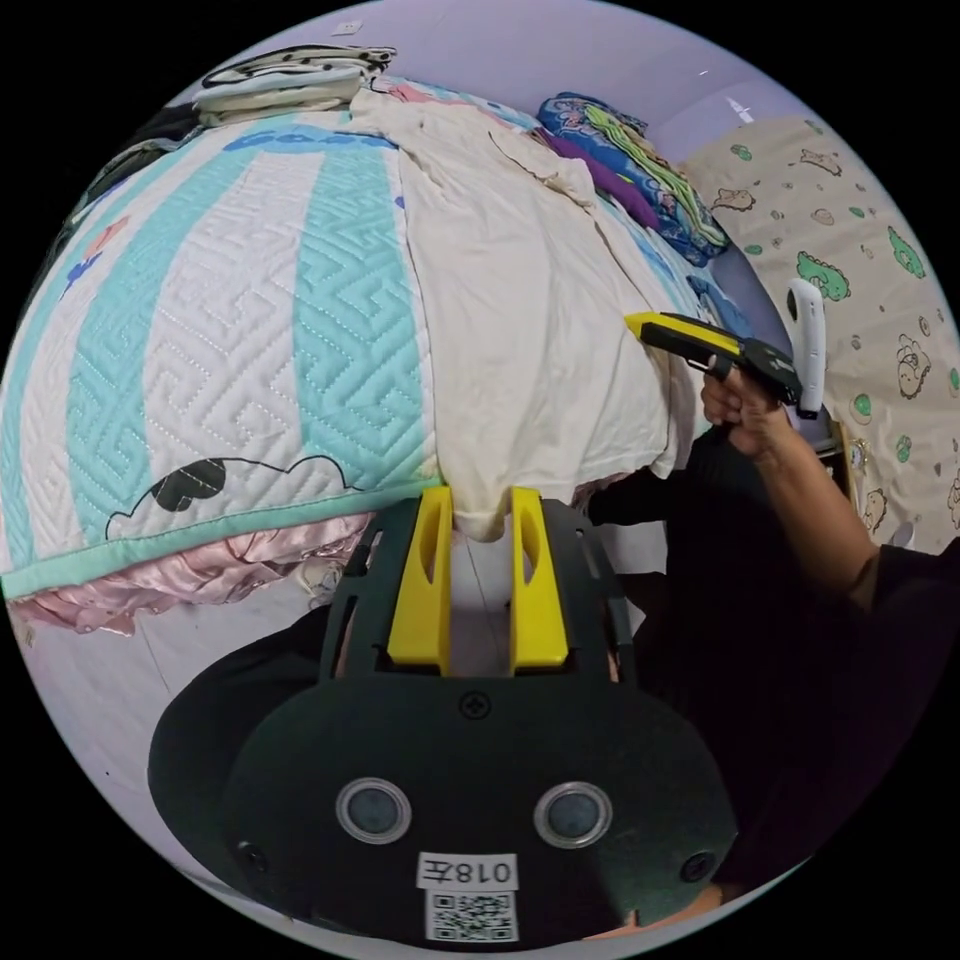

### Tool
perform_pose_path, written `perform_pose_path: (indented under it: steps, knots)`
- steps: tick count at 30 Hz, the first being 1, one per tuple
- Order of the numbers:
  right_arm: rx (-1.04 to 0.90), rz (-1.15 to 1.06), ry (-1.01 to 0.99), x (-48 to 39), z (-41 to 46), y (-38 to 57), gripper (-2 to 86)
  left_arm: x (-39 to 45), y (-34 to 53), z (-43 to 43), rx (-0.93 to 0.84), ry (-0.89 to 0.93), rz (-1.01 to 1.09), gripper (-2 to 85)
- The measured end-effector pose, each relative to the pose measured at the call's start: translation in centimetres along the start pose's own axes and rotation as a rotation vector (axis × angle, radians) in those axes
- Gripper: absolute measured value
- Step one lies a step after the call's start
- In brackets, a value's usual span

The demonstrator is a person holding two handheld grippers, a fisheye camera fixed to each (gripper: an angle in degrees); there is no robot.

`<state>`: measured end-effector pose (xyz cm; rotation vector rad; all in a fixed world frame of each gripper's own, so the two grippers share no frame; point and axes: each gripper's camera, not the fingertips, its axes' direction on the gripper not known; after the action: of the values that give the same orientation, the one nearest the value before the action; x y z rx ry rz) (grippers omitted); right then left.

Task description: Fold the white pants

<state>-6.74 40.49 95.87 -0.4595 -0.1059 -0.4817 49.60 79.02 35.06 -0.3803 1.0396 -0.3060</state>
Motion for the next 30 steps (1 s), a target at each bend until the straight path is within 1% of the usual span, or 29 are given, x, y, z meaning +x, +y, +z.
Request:
perform_pose_path:
  steps: [2, 5, 9, 11, 14, 18, 22, 26, 30]
  knots:
    - [-0.004, -0.004, 0.004, -0.2, 0.4, 0.0, -0.3, -0.8, 0.0, -0.2, -0.003, 0.025, -0.025, 6.9]
    - [-0.022, -0.017, 0.012, -0.5, 1.1, -0.3, -0.5, -2.1, 0.2, -0.3, -0.021, 0.072, -0.066, 1.7]
    - [-0.039, -0.042, 0.064, -0.8, 0.5, -1.2, -0.8, -0.8, 0.7, -2.0, -0.006, 0.007, -0.014, -0.4]
    - [0.040, -0.022, 0.096, -0.7, -1.3, -1.6, -0.8, -0.6, 1.2, -3.2, 0.021, 0.037, -0.009, -0.6]
    - [0.160, -0.024, 0.110, -0.6, -4.0, -4.0, 0.0, -1.3, 1.7, -4.7, 0.052, 0.145, -0.010, -0.8]
    - [0.300, -0.157, 0.082, -2.5, -5.0, -10.5, 3.7, -2.4, 1.7, -5.6, 0.081, 0.236, -0.012, -0.8]
    - [0.353, -0.317, 0.122, -5.7, -1.9, -18.7, 6.1, -2.2, 1.8, -6.8, 0.121, 0.268, 0.017, -0.8]
    - [0.275, -0.393, 0.163, -7.5, 3.7, -26.4, 8.6, -1.5, 1.6, -7.7, 0.135, 0.293, 0.057, -0.9]
    - [0.121, -0.413, 0.186, -7.4, 9.6, -33.5, 11.2, -0.9, 1.1, -8.2, 0.126, 0.328, 0.097, -0.9]
